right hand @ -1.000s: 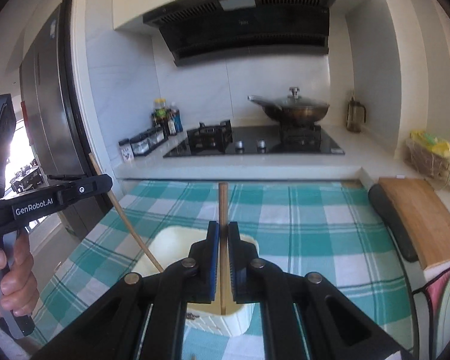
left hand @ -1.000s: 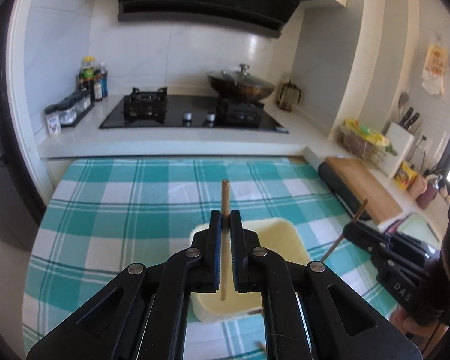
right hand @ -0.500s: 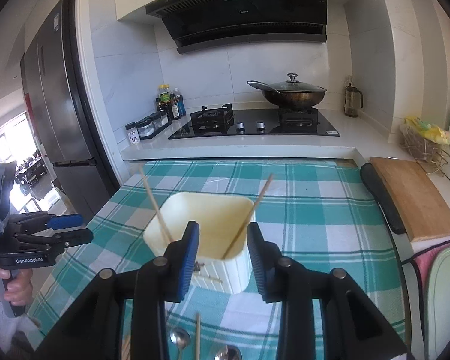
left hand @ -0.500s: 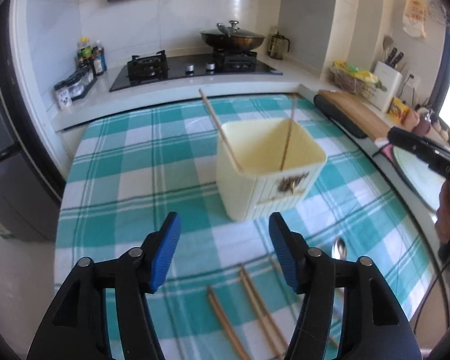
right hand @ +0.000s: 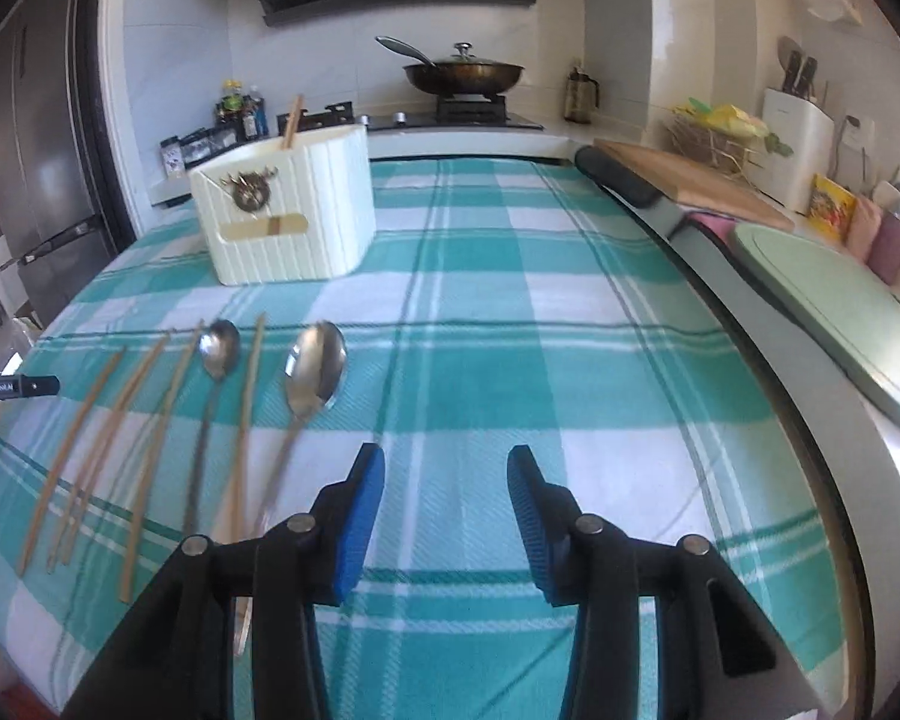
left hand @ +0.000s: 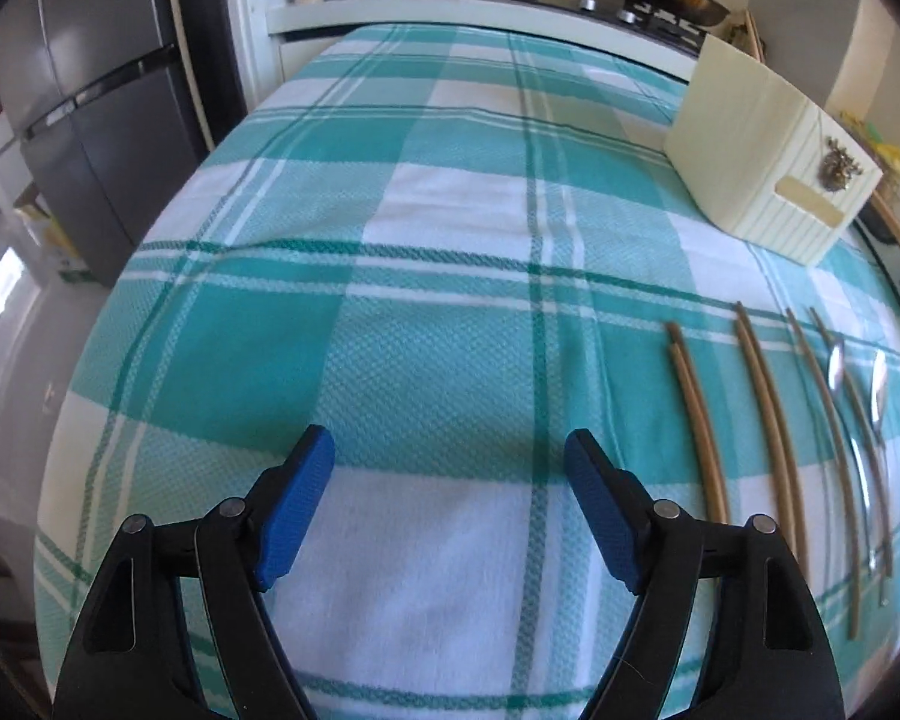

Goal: Organize utensils
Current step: 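Move the right tool down toward the large steel spoon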

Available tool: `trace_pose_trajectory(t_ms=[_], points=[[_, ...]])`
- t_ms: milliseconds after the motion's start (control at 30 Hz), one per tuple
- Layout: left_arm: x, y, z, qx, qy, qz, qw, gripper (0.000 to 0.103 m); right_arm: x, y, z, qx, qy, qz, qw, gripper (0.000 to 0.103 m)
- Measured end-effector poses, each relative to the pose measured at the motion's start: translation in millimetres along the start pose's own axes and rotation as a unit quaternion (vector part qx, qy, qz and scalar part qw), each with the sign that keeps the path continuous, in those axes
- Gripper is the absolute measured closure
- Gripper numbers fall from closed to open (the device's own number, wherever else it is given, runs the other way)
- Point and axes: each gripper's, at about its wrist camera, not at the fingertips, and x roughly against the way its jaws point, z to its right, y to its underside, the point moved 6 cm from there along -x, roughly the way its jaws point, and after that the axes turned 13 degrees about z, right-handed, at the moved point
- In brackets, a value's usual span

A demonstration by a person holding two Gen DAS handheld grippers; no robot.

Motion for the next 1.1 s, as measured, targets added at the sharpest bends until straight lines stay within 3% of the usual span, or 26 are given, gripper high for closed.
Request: trace_pose_trajectory(t_ms=[167, 467, 1100], points=[[-14, -4, -5, -0.014, -0.032, 0.012, 0.9993, 0.0, -12, 19, 16, -0.007, 0.021, -0.021, 1.0, 0.06], [-18, -5, -10, 0.009, -0.038, 0.017, 0.9991, 0.0, -24, 28, 15, -0.019, 0.021, -0.043, 0.999, 0.06], [-17, -5, -9, 0.009, -0.037, 0.017, 0.9991, 0.0, -20, 27, 21, -0.031, 0.047, -0.033, 0.998, 0.06]])
